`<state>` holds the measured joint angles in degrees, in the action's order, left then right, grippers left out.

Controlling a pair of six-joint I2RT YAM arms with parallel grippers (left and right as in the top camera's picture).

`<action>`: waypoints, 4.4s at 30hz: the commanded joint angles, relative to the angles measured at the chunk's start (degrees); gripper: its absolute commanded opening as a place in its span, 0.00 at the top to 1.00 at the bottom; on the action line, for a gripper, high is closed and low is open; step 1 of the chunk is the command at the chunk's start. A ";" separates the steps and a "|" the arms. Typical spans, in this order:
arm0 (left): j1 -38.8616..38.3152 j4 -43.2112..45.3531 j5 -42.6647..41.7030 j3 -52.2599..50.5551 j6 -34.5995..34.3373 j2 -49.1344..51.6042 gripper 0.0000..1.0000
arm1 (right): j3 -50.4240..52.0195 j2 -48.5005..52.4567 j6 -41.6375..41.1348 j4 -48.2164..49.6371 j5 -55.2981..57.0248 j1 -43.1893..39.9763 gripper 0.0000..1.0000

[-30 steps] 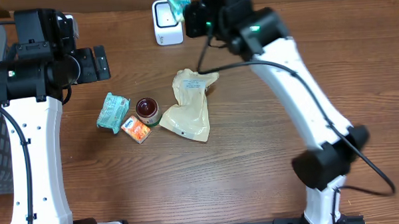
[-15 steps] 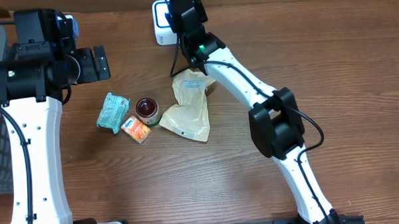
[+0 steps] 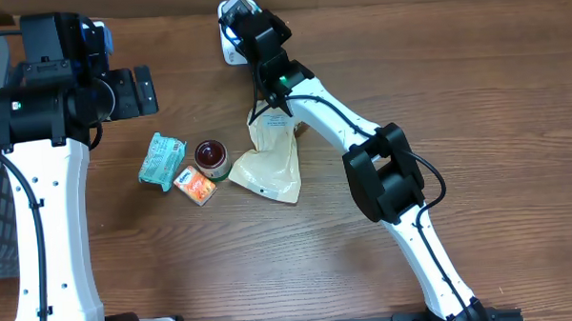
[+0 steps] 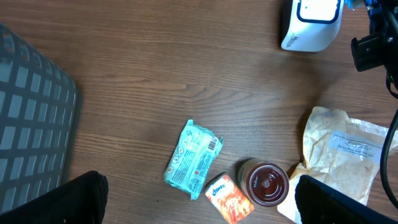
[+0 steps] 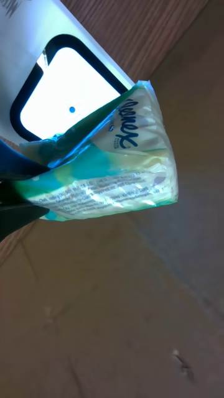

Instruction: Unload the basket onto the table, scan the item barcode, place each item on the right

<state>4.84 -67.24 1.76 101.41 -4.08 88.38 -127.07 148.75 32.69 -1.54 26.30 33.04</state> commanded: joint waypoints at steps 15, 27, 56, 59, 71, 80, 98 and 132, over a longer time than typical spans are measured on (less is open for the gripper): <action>-0.33 0.17 0.15 1.11 1.14 -0.74 0.01 | -0.46 -9.25 -11.04 -8.57 -4.87 -0.59 0.96; -0.33 0.17 0.15 1.11 1.11 -0.74 0.00 | -0.46 -33.53 -52.65 -37.20 -25.07 -6.19 0.96; -0.33 0.17 0.15 1.14 1.11 -0.74 0.01 | 36.09 -36.30 -63.69 -66.73 -30.84 -44.11 0.96; -0.33 0.17 0.15 1.14 1.11 -0.74 0.01 | 39.01 -36.20 -63.73 -64.04 -30.64 -45.20 0.96; -0.33 0.17 0.15 1.11 1.11 -0.74 0.01 | 41.68 -36.11 -58.97 -62.12 -32.15 -45.97 0.45; -0.33 0.17 0.15 1.11 1.11 -0.74 0.00 | 31.71 -36.13 -42.73 -67.32 -64.46 -42.88 0.43; -0.33 0.17 0.15 1.11 1.11 -0.74 0.01 | 37.77 -26.77 -47.69 -47.84 -62.77 -16.13 0.01; -0.33 0.17 0.15 1.11 1.11 -0.74 0.01 | 22.45 -33.75 -50.12 -67.19 -29.90 -9.92 0.96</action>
<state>4.84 -67.24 1.78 101.41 -4.05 88.38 -98.83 120.60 -17.32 -64.66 -19.20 20.73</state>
